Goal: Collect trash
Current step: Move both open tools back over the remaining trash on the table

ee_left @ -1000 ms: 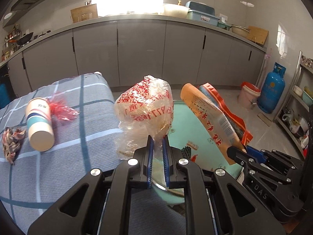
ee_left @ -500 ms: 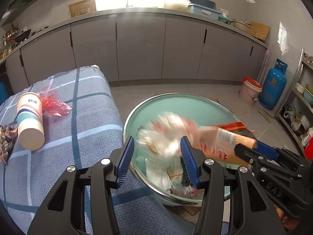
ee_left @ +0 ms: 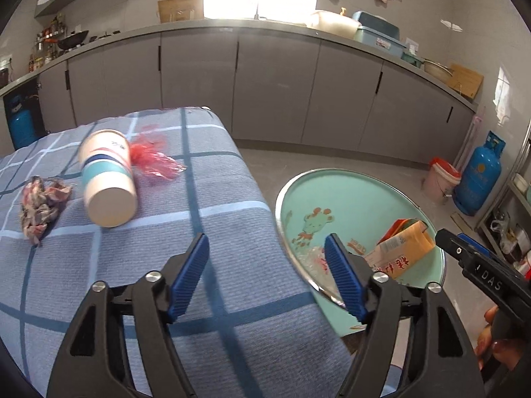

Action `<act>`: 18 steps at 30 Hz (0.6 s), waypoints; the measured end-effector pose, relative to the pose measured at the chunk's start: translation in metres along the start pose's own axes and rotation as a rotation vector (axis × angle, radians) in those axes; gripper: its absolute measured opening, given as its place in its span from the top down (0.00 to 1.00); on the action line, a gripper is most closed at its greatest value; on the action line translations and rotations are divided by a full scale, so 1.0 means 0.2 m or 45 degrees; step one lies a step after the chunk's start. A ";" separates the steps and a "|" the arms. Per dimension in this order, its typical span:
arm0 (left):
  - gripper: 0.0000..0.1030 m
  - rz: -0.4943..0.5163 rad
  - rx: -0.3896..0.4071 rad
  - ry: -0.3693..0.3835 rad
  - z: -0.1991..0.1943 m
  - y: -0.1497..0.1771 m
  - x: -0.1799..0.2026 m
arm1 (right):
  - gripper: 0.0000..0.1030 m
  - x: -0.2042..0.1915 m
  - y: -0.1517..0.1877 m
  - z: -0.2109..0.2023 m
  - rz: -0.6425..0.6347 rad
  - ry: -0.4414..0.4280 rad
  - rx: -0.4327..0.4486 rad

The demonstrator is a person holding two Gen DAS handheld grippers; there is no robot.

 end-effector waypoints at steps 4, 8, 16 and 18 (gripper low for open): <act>0.28 -0.023 0.021 -0.052 -0.10 0.02 -0.09 | 0.48 -0.06 -0.02 -0.02 0.000 -0.009 0.019; 0.27 -0.052 0.051 -0.108 -0.21 0.01 -0.21 | 0.46 -0.16 -0.04 -0.06 -0.037 -0.039 0.059; 0.25 -0.088 0.113 -0.225 -0.44 0.04 -0.47 | 0.43 -0.37 -0.03 -0.12 -0.110 -0.095 0.102; 0.25 -0.088 0.114 -0.262 -0.49 0.04 -0.54 | 0.43 -0.41 -0.03 -0.13 -0.121 -0.111 0.105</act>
Point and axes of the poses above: each gripper's, at about its wrist camera, not at the fingertips, and z roughly the way its jaws point, x to its right, y to its underside, the point moved 6 cm from there along z, roughly the way its jaws point, and after that the axes turned 12 degrees about y, right-handed, at the moved point
